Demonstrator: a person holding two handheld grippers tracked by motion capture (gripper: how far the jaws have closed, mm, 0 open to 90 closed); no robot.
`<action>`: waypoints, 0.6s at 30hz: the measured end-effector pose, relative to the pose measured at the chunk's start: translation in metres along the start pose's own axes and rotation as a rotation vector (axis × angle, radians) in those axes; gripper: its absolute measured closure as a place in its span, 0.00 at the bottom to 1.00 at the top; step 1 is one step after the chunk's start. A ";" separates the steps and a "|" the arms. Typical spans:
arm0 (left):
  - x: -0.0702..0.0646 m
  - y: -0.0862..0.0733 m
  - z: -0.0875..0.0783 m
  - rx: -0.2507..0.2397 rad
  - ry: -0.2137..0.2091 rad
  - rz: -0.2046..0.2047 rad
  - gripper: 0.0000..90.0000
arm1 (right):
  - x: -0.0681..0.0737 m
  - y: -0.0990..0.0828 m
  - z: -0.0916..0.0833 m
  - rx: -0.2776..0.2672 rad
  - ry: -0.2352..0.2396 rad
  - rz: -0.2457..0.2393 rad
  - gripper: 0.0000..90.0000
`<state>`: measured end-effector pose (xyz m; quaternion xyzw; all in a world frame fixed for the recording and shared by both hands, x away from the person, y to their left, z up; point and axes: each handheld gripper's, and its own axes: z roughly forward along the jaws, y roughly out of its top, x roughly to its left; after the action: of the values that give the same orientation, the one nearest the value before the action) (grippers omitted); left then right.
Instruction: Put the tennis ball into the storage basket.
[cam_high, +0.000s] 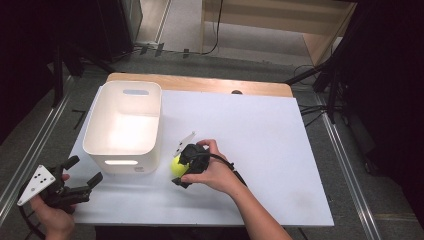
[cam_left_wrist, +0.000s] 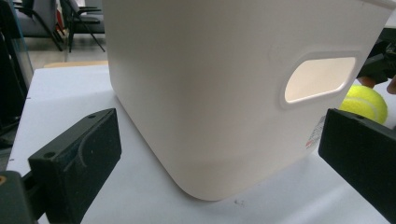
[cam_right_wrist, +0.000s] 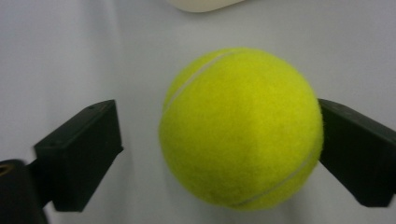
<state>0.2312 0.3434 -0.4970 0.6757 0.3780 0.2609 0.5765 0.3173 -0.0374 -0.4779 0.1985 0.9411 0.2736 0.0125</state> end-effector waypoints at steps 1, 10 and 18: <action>0.000 0.000 0.000 0.000 0.000 0.000 0.00 | 0.000 0.000 0.000 0.003 -0.007 0.003 0.06; 0.000 0.000 0.000 -0.002 0.001 -0.005 0.00 | -0.002 0.000 0.003 0.018 -0.039 0.016 0.15; 0.000 0.000 0.000 -0.002 0.001 -0.005 0.00 | -0.001 0.001 0.004 0.033 -0.091 0.040 0.26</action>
<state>0.2311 0.3434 -0.4970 0.6740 0.3799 0.2603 0.5776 0.3192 -0.0346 -0.4807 0.2298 0.9397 0.2489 0.0467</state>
